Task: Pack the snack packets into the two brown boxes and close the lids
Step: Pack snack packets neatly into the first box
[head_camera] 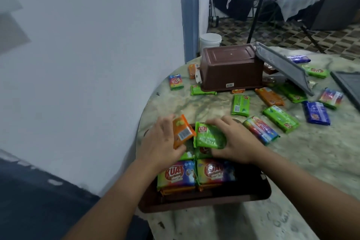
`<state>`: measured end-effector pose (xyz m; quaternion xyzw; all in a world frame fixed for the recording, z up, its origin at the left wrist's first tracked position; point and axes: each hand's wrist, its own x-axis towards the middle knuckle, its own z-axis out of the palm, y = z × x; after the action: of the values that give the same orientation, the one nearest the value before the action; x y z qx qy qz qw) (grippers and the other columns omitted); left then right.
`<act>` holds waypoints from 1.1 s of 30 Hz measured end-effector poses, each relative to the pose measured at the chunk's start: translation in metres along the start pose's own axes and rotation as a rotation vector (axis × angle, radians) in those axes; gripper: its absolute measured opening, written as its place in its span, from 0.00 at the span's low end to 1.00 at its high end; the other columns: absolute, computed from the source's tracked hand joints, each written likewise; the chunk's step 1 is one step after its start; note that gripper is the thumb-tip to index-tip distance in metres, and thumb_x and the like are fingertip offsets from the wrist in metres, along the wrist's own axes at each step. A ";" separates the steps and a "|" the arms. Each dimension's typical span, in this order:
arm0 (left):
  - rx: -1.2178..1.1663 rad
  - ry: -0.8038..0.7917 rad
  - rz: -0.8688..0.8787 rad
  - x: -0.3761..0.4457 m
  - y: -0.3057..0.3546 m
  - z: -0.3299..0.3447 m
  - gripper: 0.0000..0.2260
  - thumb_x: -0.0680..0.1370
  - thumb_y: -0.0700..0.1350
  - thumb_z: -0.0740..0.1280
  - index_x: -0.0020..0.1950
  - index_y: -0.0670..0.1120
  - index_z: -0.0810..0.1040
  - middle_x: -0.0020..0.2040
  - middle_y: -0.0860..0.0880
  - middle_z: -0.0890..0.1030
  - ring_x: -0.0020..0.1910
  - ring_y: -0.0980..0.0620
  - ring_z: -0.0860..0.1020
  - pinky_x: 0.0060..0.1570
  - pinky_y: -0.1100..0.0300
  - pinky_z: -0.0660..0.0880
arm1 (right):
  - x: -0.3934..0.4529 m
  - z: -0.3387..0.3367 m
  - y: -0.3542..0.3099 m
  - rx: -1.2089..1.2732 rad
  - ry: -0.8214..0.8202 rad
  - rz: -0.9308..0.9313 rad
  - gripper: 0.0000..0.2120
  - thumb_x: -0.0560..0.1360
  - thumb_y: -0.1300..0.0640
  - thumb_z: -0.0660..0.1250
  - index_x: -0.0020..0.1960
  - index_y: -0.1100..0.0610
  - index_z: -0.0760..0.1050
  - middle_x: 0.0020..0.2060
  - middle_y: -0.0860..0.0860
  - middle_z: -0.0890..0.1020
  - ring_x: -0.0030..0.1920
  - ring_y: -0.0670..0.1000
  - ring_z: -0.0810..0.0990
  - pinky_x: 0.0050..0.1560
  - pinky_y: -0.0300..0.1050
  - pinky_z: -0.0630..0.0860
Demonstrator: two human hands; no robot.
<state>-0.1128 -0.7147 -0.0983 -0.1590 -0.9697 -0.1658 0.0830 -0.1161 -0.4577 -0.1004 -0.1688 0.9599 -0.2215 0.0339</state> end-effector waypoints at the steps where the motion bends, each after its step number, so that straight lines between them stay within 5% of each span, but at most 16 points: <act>1: -0.006 -0.017 0.013 -0.009 -0.003 0.002 0.37 0.72 0.56 0.73 0.71 0.52 0.53 0.62 0.47 0.70 0.55 0.46 0.76 0.52 0.50 0.75 | -0.003 0.001 0.001 -0.029 -0.023 0.002 0.40 0.65 0.29 0.68 0.73 0.36 0.60 0.61 0.44 0.71 0.59 0.52 0.75 0.60 0.52 0.75; 6: -0.021 -0.024 0.044 -0.029 -0.013 0.008 0.32 0.72 0.59 0.73 0.67 0.54 0.58 0.61 0.51 0.69 0.55 0.52 0.74 0.49 0.58 0.69 | -0.007 0.001 -0.005 -0.150 -0.026 0.013 0.40 0.68 0.32 0.68 0.77 0.38 0.60 0.65 0.45 0.72 0.62 0.51 0.73 0.63 0.48 0.71; 14: 0.018 0.038 0.172 -0.026 -0.017 0.013 0.26 0.78 0.55 0.69 0.74 0.51 0.70 0.65 0.52 0.75 0.61 0.51 0.74 0.58 0.53 0.76 | -0.004 0.004 -0.005 -0.274 -0.090 -0.013 0.41 0.69 0.30 0.67 0.78 0.40 0.59 0.62 0.46 0.72 0.64 0.50 0.72 0.65 0.48 0.67; 20: -0.017 0.112 0.237 -0.024 -0.015 0.014 0.18 0.82 0.54 0.65 0.70 0.50 0.77 0.60 0.52 0.80 0.57 0.52 0.77 0.61 0.52 0.74 | -0.004 0.005 -0.005 -0.254 -0.089 -0.017 0.41 0.69 0.31 0.67 0.78 0.41 0.60 0.62 0.46 0.72 0.64 0.51 0.72 0.64 0.48 0.67; 27: -0.181 0.057 0.059 -0.027 -0.014 0.008 0.22 0.84 0.62 0.57 0.77 0.59 0.69 0.50 0.58 0.80 0.46 0.56 0.79 0.45 0.58 0.77 | -0.005 0.006 -0.004 -0.258 -0.102 -0.011 0.42 0.68 0.30 0.67 0.78 0.43 0.62 0.65 0.47 0.68 0.65 0.51 0.71 0.67 0.47 0.66; 33: -0.251 0.023 0.002 -0.023 -0.017 0.009 0.17 0.83 0.58 0.62 0.70 0.57 0.78 0.60 0.58 0.83 0.58 0.61 0.80 0.54 0.61 0.79 | -0.005 0.004 -0.005 -0.219 -0.106 -0.011 0.43 0.69 0.29 0.67 0.79 0.44 0.62 0.66 0.46 0.68 0.66 0.51 0.71 0.68 0.47 0.65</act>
<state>-0.0985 -0.7333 -0.1167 -0.1674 -0.9401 -0.2877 0.0739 -0.1091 -0.4625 -0.1019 -0.1883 0.9742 -0.1060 0.0648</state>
